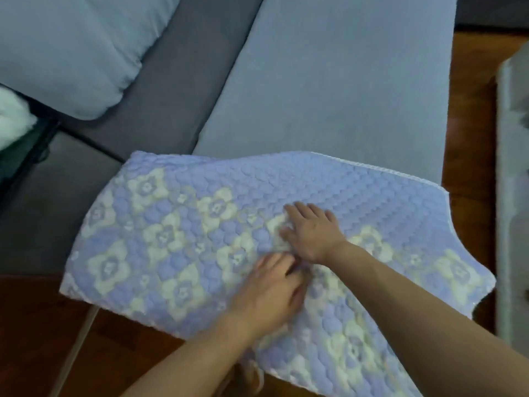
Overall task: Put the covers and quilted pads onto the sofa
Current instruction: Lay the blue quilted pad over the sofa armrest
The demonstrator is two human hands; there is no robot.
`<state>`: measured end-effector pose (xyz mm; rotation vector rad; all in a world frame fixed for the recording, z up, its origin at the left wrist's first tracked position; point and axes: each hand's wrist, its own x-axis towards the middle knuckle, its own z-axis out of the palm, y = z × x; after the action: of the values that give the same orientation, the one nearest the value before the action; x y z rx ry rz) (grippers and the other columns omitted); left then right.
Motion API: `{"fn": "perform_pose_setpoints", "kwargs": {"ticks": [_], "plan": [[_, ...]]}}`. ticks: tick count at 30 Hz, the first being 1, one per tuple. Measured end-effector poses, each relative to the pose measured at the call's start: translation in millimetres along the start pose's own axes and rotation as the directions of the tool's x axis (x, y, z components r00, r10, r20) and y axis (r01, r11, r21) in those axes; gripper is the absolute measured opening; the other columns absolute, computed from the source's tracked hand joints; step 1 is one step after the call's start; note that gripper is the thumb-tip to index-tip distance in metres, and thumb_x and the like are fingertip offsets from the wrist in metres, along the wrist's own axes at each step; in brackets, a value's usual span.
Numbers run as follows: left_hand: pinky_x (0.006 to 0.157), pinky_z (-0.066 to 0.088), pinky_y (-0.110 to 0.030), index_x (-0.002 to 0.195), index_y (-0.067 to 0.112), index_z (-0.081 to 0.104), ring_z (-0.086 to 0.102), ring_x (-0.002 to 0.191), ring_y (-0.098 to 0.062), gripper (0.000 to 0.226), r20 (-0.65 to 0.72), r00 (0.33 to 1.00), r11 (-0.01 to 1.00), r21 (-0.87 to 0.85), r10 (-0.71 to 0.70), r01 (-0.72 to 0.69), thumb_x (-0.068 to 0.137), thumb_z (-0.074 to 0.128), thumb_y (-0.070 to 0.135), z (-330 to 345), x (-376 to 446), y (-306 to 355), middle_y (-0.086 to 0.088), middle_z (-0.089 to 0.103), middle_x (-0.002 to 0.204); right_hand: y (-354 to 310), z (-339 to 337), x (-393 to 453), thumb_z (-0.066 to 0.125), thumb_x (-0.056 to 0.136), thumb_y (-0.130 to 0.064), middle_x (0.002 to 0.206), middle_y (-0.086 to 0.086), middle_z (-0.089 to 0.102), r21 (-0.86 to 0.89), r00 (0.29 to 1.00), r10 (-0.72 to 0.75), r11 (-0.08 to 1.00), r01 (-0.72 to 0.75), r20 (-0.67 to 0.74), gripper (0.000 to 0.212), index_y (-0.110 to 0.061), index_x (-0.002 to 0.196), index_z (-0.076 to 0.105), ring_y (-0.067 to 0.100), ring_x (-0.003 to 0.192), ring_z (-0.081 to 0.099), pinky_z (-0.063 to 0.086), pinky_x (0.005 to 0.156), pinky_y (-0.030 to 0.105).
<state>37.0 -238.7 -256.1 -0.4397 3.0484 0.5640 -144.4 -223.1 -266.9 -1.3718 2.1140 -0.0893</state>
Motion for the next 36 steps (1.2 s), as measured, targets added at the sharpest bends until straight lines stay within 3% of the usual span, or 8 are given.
{"fn": "perform_pose_setpoints", "kwargs": {"ticks": [5, 10, 14, 19, 26, 31, 33, 36], "plan": [[0.091, 0.047, -0.047, 0.115, 0.013, 0.066, 0.056, 0.108, -0.037, 0.037, -0.232, 0.848, 0.845, 0.148, -0.476, 0.514, 0.097, 0.041, 0.033, -107, 20, -253, -0.016, 0.062, 0.116, -75, 7, 87, 0.018, 0.097, -0.066, 0.146, 0.005, 0.05, 0.029, 0.981, 0.191, 0.981, -0.191, -0.013, 0.064, -0.029, 0.144, 0.04, 0.029, 0.134, 0.047, 0.031, 0.11, 0.047], [0.097, 0.045, -0.044, 0.129, 0.003, 0.057, 0.055, 0.119, -0.043, 0.04, 0.132, 0.736, 0.747, 0.17, -0.664, 0.643, 0.104, 0.044, 0.032, -157, 103, -371, -0.026, 0.055, 0.133, -100, 11, 118, 0.022, 0.099, -0.059, 0.125, 0.007, 0.062, 0.094, 0.953, 0.295, 0.953, -0.289, -0.062, 0.053, -0.036, 0.137, 0.051, 0.031, 0.119, 0.058, 0.043, 0.1, 0.043], [0.116, 0.032, -0.037, 0.151, 0.005, 0.04, 0.039, 0.143, -0.031, 0.074, 0.623, 0.459, 0.71, 0.231, -0.633, 0.666, 0.101, 0.042, 0.06, -147, 139, -388, -0.015, 0.035, 0.159, -99, 22, 113, 0.023, 0.091, -0.055, 0.098, 0.005, 0.069, 0.053, 0.916, 0.292, 0.956, -0.289, -0.275, 0.057, -0.026, 0.113, 0.067, 0.032, 0.098, 0.064, 0.05, 0.084, 0.043], [0.102, 0.05, -0.043, 0.122, 0.009, 0.068, 0.066, 0.114, -0.03, 0.075, 0.904, 0.086, 0.489, 0.144, -0.419, 0.86, 0.076, 0.07, 0.068, -152, 145, -407, -0.017, 0.069, 0.125, -95, 30, 116, 0.034, 0.093, -0.048, 0.085, 0.003, 0.067, 0.032, 0.893, 0.296, 0.952, -0.304, -0.339, 0.042, -0.024, 0.097, 0.068, 0.032, 0.087, 0.064, 0.05, 0.077, 0.044], [0.093, 0.052, -0.042, 0.132, 0.003, 0.061, 0.064, 0.115, -0.033, 0.081, 0.913, 0.241, 0.177, -0.191, -0.33, 0.966, 0.092, 0.045, 0.071, -145, 143, -427, -0.02, 0.066, 0.129, -99, 30, 116, 0.04, 0.092, -0.039, 0.078, 0.001, 0.064, 0.067, 0.869, 0.292, 0.955, -0.29, -0.4, 0.033, -0.022, 0.092, 0.068, 0.03, 0.079, 0.063, 0.051, 0.07, 0.043], [0.098, 0.053, -0.051, 0.118, 0.0, 0.07, 0.068, 0.109, -0.039, 0.039, 0.76, 0.476, 0.284, -0.384, -0.444, 0.878, 0.088, 0.075, 0.025, -148, 150, -424, -0.024, 0.071, 0.113, -99, 33, 113, 0.043, 0.093, -0.03, 0.079, 0.001, 0.064, 0.146, 0.813, 0.309, 0.951, -0.273, -0.494, 0.029, -0.016, 0.09, 0.068, 0.027, 0.075, 0.059, 0.049, 0.068, 0.039], [0.092, 0.055, -0.043, 0.119, 0.006, 0.068, 0.068, 0.107, -0.037, 0.032, 0.385, 0.56, 0.538, -0.175, -0.734, 0.825, 0.089, 0.069, 0.018, -133, 147, -422, -0.021, 0.07, 0.117, -97, 34, 114, 0.048, 0.092, -0.026, 0.087, 0.005, 0.065, 0.14, 0.801, 0.299, 0.954, -0.265, -0.518, 0.023, -0.012, 0.094, 0.067, 0.028, 0.082, 0.058, 0.049, 0.073, 0.041], [0.096, 0.046, -0.042, 0.128, 0.021, 0.055, 0.059, 0.119, -0.032, 0.033, 0.188, 0.741, 0.701, 0.531, -0.645, 0.476, 0.095, 0.054, 0.022, -95, 128, -387, -0.01, 0.06, 0.13, -93, 36, 114, 0.044, 0.093, -0.028, 0.089, 0.004, 0.066, 0.106, 0.823, 0.301, 0.952, -0.287, -0.482, 0.027, -0.014, 0.092, 0.068, 0.027, 0.085, 0.057, 0.047, 0.077, 0.042]]}}
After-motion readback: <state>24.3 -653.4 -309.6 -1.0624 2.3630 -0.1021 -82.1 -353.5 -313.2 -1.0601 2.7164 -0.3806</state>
